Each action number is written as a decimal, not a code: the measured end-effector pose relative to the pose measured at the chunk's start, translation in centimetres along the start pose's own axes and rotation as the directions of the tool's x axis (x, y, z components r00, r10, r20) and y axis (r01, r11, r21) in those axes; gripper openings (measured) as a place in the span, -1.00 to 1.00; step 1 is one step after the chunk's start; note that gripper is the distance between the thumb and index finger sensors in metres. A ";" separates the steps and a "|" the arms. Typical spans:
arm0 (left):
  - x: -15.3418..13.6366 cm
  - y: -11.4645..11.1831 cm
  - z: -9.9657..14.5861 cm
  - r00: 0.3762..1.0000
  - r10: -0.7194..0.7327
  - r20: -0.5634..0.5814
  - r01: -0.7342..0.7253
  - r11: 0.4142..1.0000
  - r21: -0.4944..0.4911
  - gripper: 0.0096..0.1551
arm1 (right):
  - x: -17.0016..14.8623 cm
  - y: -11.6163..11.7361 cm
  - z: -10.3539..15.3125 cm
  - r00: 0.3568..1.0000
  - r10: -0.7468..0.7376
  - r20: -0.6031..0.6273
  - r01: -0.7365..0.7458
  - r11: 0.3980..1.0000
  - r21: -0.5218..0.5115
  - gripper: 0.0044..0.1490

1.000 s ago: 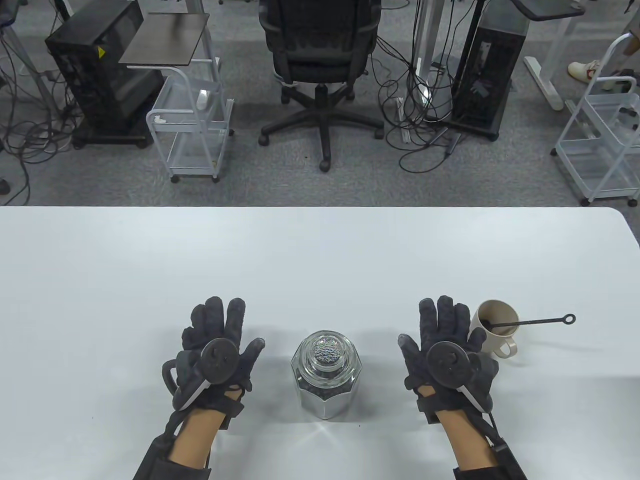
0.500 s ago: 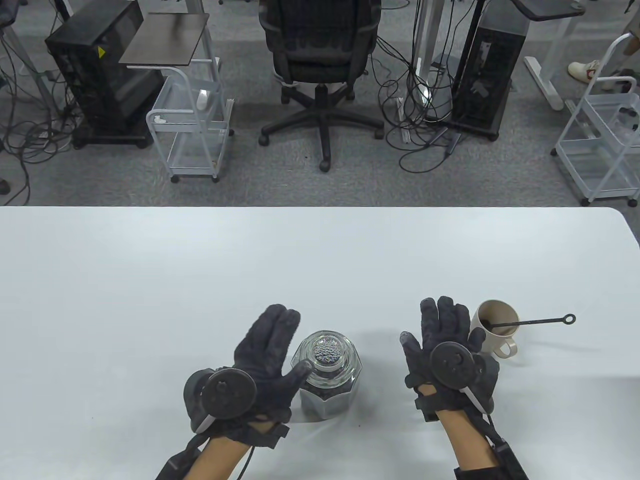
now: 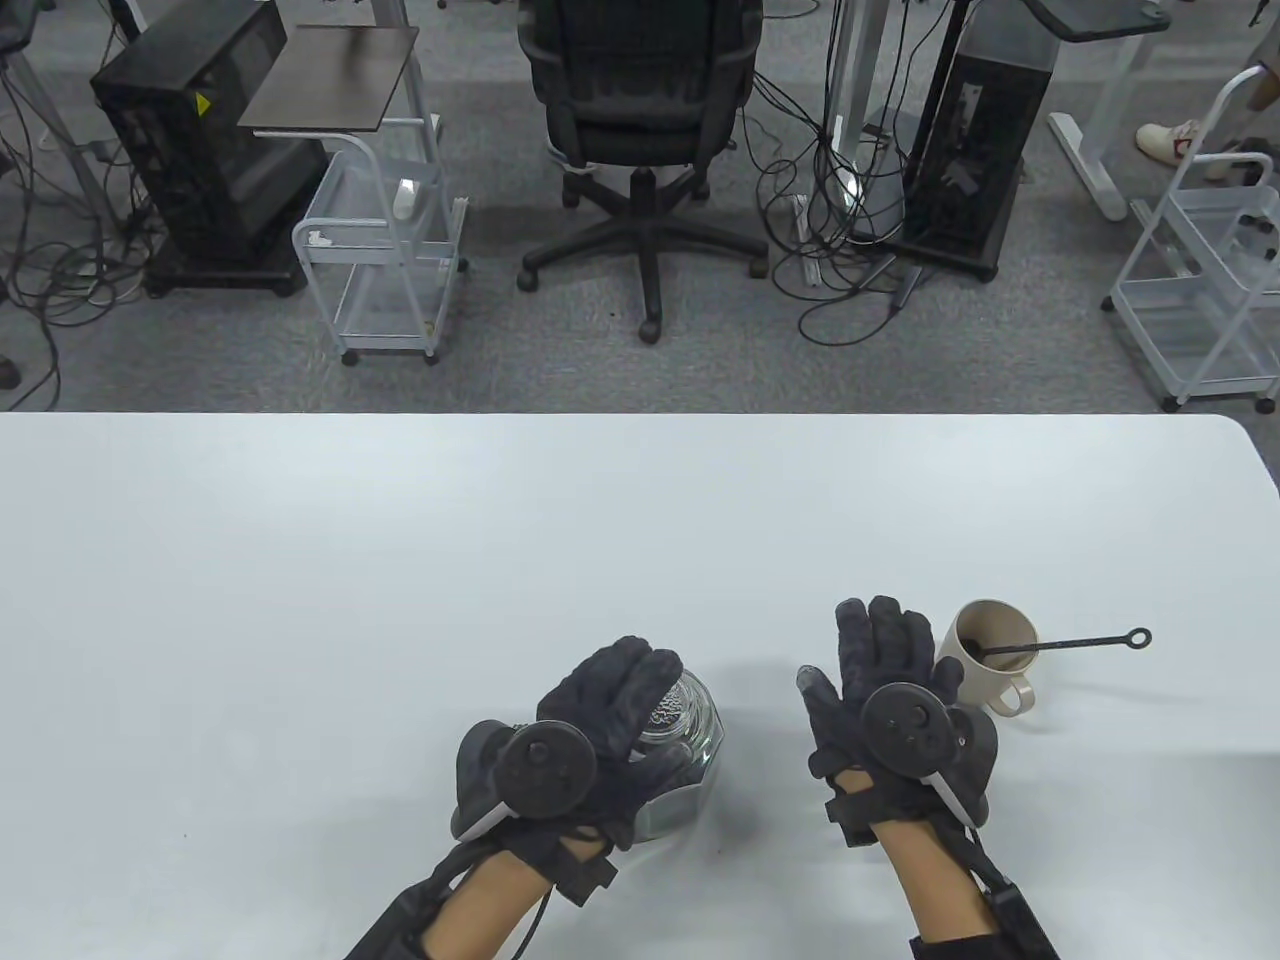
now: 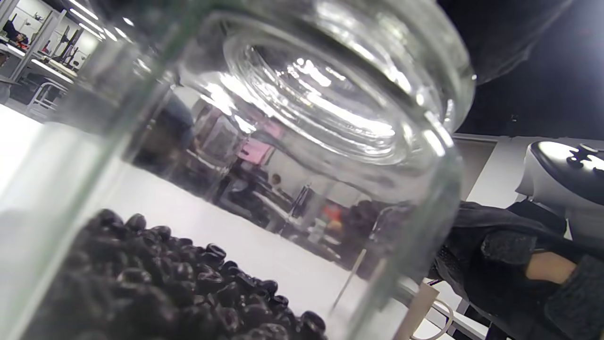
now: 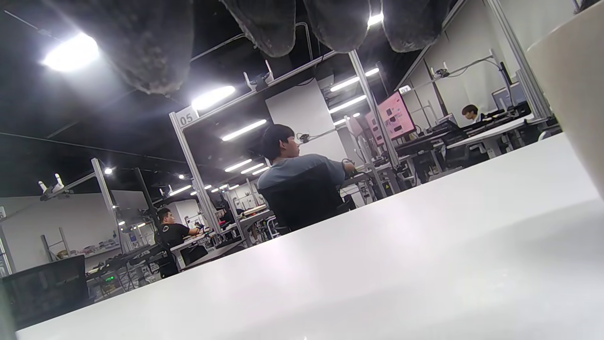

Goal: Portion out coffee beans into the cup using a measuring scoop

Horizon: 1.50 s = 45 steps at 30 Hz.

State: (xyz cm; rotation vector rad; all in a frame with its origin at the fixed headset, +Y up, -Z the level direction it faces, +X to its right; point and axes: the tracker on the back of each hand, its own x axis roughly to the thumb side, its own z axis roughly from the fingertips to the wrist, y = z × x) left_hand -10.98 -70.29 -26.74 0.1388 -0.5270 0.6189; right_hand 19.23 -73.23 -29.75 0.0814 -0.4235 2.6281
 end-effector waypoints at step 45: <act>-15.2 6.0 3.6 0.903 -0.061 -0.425 0.145 0.975 0.168 -0.11 | 0.6 1.7 -0.1 1.000 -0.014 -0.006 0.015 0.997 0.077 -0.06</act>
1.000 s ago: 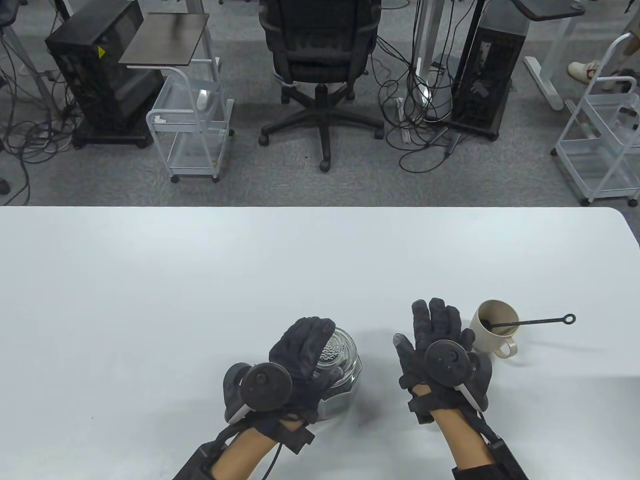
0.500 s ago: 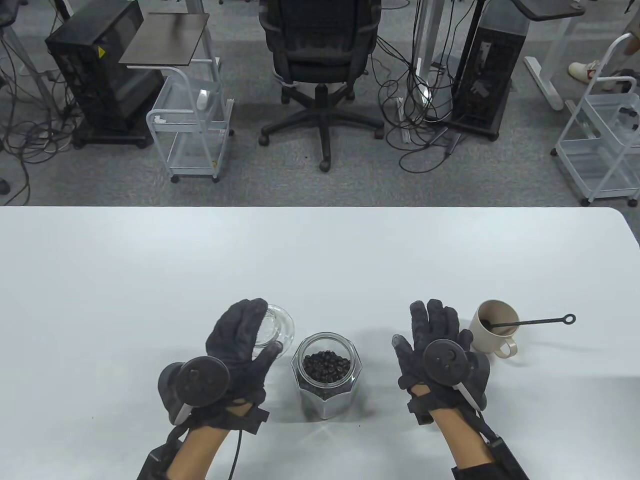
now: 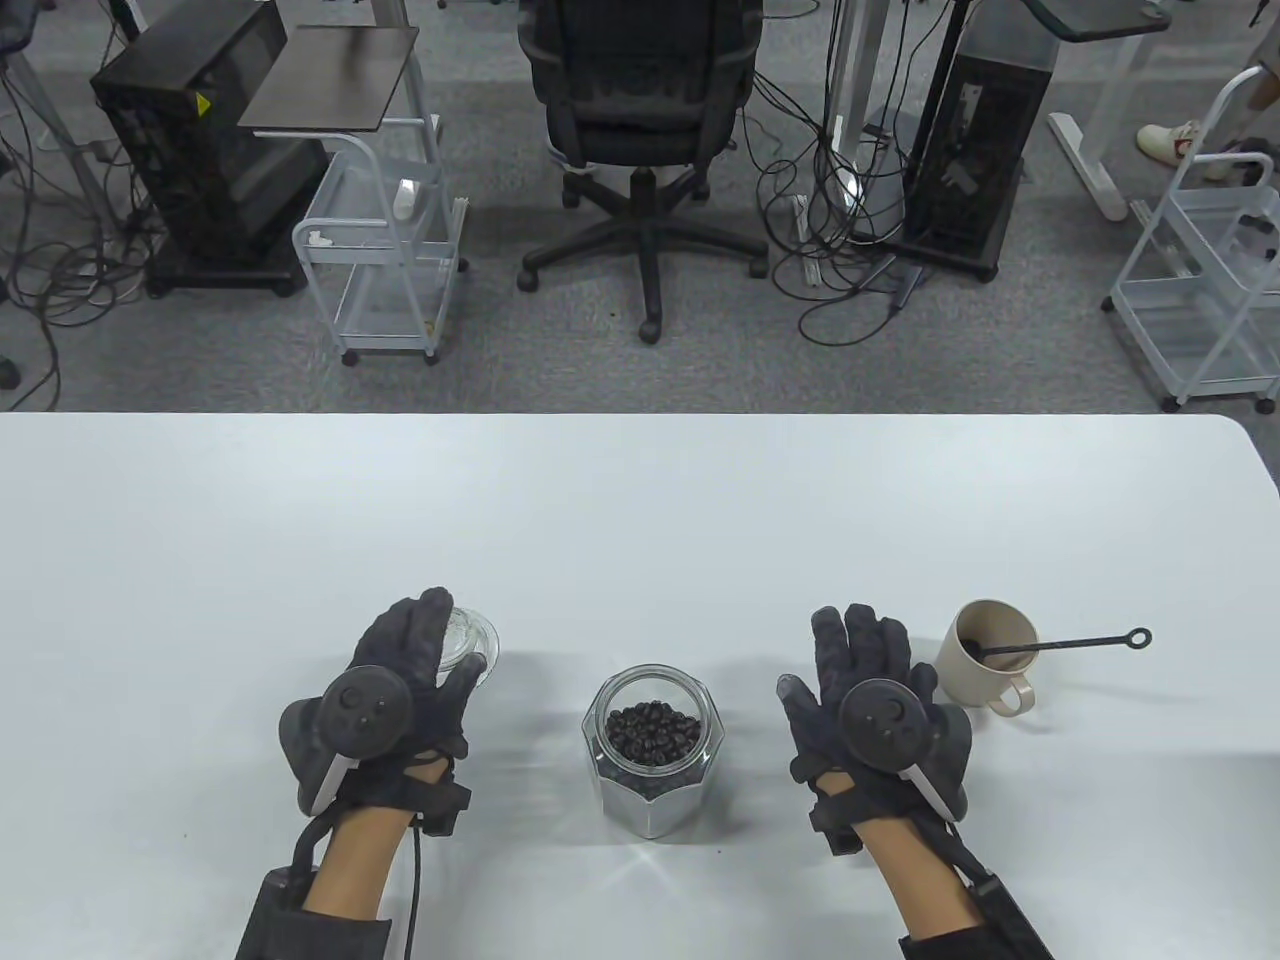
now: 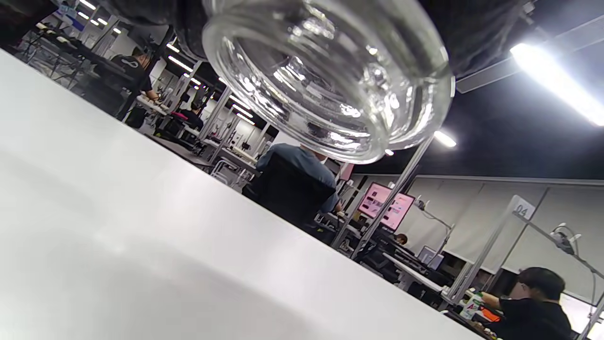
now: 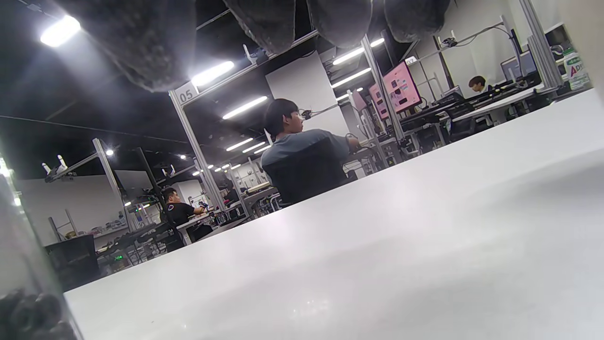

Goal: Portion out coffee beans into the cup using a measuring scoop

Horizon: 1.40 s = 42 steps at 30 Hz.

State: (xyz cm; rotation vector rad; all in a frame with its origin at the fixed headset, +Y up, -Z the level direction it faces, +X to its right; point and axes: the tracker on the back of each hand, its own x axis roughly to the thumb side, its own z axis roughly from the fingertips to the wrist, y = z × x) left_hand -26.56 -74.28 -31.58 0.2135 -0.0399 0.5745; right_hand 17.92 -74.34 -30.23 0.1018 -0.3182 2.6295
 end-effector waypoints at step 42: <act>-1.5 -3.7 -0.5 0.979 -0.169 -0.116 0.126 0.943 -0.308 -0.03 | -0.7 -0.6 0.0 0.997 -0.054 -0.047 0.054 0.999 0.003 -0.06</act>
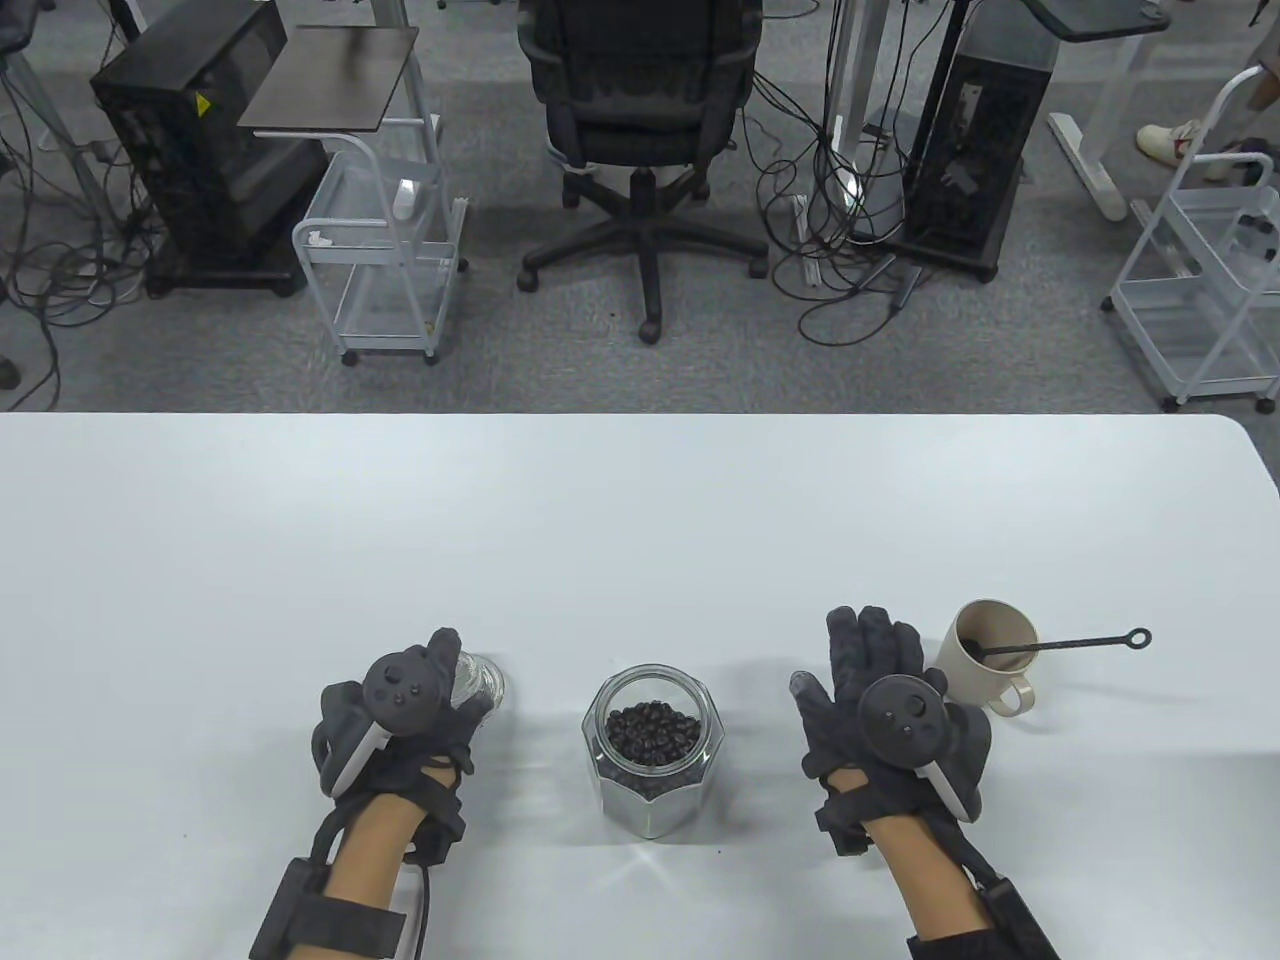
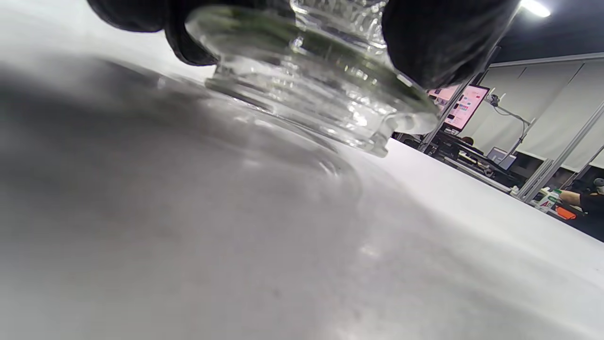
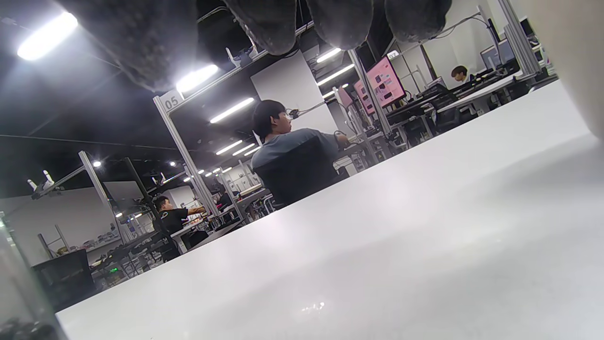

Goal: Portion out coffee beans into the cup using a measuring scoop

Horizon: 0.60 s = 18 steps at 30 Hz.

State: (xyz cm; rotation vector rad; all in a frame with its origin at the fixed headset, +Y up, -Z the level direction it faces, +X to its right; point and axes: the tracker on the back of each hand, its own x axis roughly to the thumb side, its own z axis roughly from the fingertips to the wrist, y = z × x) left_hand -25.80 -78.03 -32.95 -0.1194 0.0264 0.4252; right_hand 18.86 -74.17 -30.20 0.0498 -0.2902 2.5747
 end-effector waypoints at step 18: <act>0.6 0.4 0.3 0.999 -0.050 -0.001 0.050 0.998 0.043 0.05 | -0.1 -0.1 0.0 1.000 -0.008 -0.021 0.008 1.000 0.015 -0.06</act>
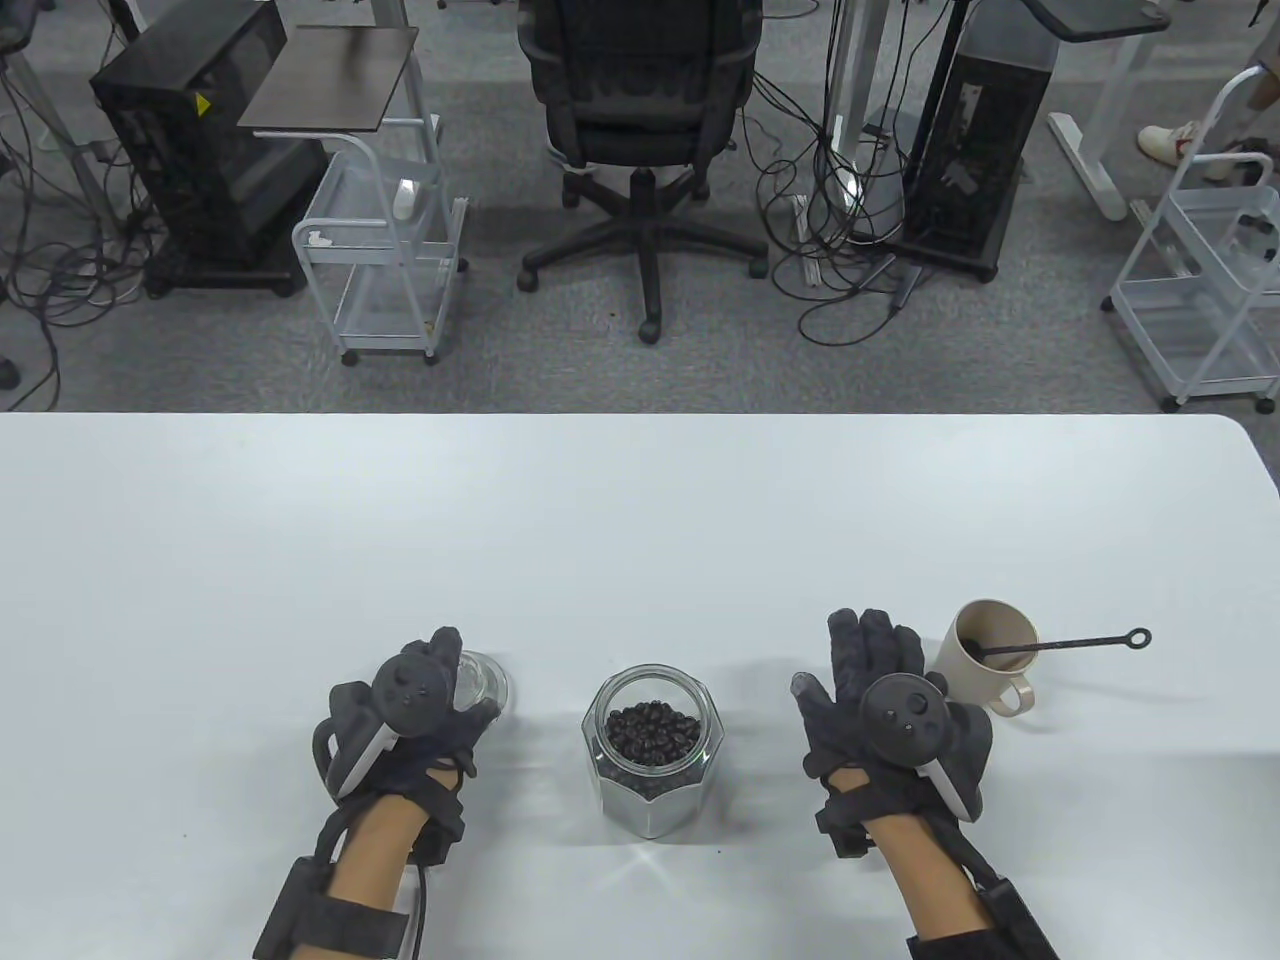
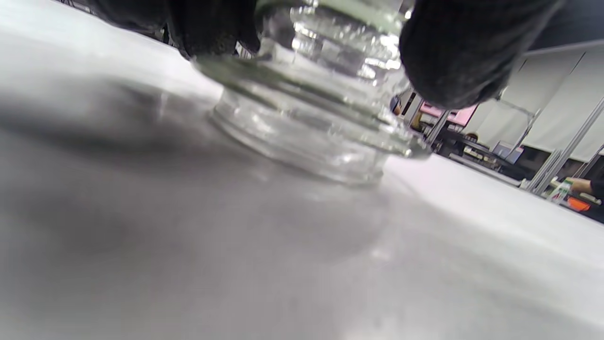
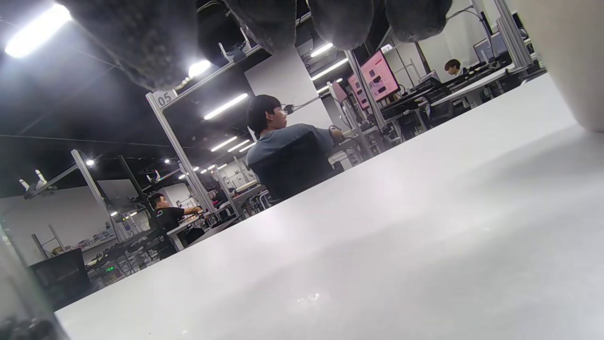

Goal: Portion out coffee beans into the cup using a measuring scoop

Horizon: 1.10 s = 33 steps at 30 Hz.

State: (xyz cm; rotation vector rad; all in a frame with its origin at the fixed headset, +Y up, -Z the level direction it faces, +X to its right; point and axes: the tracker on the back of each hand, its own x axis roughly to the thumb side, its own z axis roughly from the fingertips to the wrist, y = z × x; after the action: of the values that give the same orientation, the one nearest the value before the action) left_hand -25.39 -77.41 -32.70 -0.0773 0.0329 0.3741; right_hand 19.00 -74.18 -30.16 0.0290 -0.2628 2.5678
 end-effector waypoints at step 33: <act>10.2 3.7 7.3 0.823 0.115 0.557 -0.288 0.929 0.233 0.00 | -1.0 -4.1 0.0 0.996 0.003 -0.088 -0.020 0.982 -0.190 -0.09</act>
State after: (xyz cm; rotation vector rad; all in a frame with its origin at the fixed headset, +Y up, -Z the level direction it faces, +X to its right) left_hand -17.09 -69.69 -26.18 0.3496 -0.4616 0.5936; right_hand 22.08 -71.31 -29.50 -0.1561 -0.4752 2.5363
